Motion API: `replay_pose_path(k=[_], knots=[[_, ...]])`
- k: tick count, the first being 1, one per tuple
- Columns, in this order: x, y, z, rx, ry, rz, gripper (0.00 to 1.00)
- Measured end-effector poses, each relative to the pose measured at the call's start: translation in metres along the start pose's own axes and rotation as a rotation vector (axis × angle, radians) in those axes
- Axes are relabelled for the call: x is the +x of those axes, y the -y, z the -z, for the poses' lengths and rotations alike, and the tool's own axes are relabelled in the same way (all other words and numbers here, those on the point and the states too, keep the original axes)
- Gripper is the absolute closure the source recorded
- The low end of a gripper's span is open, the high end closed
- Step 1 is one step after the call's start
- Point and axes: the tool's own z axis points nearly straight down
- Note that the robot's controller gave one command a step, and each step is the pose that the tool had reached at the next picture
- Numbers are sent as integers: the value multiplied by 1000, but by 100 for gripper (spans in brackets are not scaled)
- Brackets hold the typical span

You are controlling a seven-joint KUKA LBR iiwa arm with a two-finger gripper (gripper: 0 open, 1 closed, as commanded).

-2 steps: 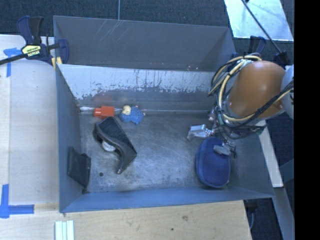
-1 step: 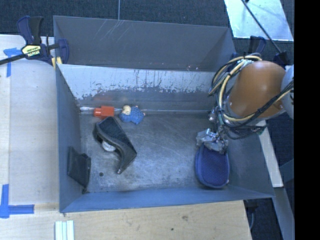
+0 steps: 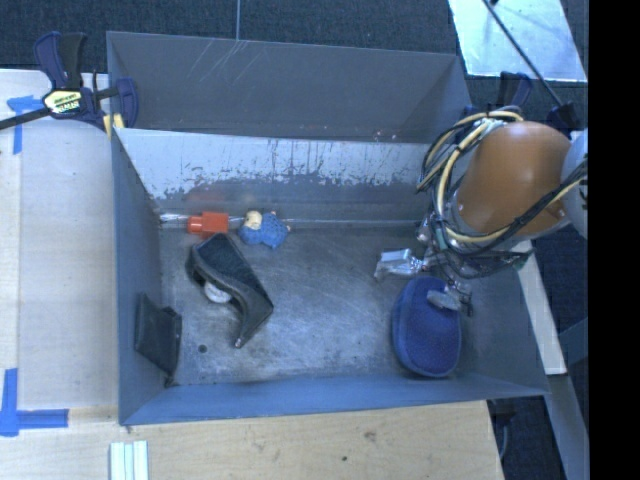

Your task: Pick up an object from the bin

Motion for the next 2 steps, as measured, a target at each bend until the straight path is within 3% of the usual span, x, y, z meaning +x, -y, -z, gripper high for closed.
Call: replay_pose_path(k=[1, 2], knots=[[1, 0, 0, 1, -2, 0, 100], [0, 0, 0, 0, 0, 0, 0]])
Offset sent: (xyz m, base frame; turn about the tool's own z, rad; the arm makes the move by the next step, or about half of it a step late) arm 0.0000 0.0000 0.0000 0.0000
